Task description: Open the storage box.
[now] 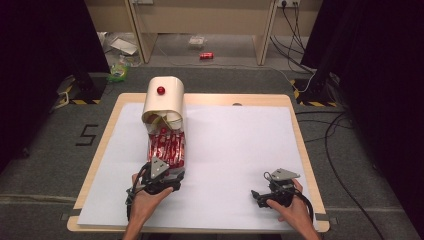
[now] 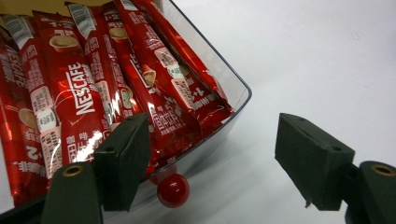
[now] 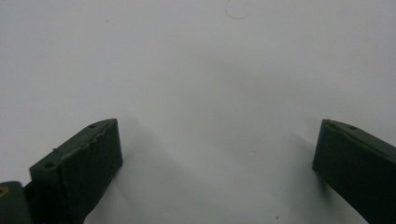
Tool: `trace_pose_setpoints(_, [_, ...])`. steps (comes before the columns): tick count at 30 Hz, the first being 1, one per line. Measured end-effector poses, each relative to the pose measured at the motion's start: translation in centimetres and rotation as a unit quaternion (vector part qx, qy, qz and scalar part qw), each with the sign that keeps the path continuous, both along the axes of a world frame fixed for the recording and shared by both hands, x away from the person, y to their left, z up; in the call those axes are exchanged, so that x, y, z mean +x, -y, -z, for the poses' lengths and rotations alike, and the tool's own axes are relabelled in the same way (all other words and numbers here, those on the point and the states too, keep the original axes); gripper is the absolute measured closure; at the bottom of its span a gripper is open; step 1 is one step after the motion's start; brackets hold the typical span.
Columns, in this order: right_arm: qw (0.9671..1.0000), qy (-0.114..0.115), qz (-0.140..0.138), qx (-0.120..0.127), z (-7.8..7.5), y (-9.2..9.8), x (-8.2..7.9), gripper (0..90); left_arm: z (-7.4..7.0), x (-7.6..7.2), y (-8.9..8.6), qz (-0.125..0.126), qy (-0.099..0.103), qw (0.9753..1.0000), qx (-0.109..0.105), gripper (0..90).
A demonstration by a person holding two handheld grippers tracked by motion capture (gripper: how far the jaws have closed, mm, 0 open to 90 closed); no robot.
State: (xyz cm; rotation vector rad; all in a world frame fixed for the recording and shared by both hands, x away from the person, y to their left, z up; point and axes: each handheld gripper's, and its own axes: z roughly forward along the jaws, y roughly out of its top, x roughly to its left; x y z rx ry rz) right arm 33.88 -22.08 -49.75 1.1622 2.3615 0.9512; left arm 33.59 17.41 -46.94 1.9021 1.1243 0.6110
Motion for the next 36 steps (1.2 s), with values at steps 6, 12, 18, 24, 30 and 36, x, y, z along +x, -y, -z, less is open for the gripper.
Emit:
trace_pose_setpoints(6, [1.0,0.0,0.0,0.0,0.0,0.0,0.0,1.8,-0.1,-0.1,0.0,0.002,-0.005,1.0,-0.001,26.5])
trace_pose_setpoints(12, [1.0,0.0,0.0,-0.001,0.0,0.0,0.0,1.8,-0.1,0.0,-0.5,0.001,-0.004,0.9998,-0.018,28.3])
trace_pose_setpoints(18, [1.0,0.0,0.0,-0.001,0.0,0.0,0.0,1.8,-0.7,-0.2,-0.7,0.004,0.005,0.9998,-0.021,28.4])
trace_pose_setpoints(24, [1.0,0.0,0.0,0.0,0.0,0.0,0.0,1.8,-1.2,-0.2,-1.0,-0.003,0.014,0.9996,-0.024,28.5])
trace_pose_setpoints(30, [1.0,0.0,0.0,0.0,0.0,0.0,0.0,1.8,-1.5,-0.1,-1.2,-0.01,0.022,0.9993,-0.028,28.4])
trace_pose_setpoints(36, [1.0,-0.001,0.001,0.0,0.0,0.0,0.0,1.7,-1.7,0.3,-1.4,-0.016,0.024,0.9992,-0.027,27.5])
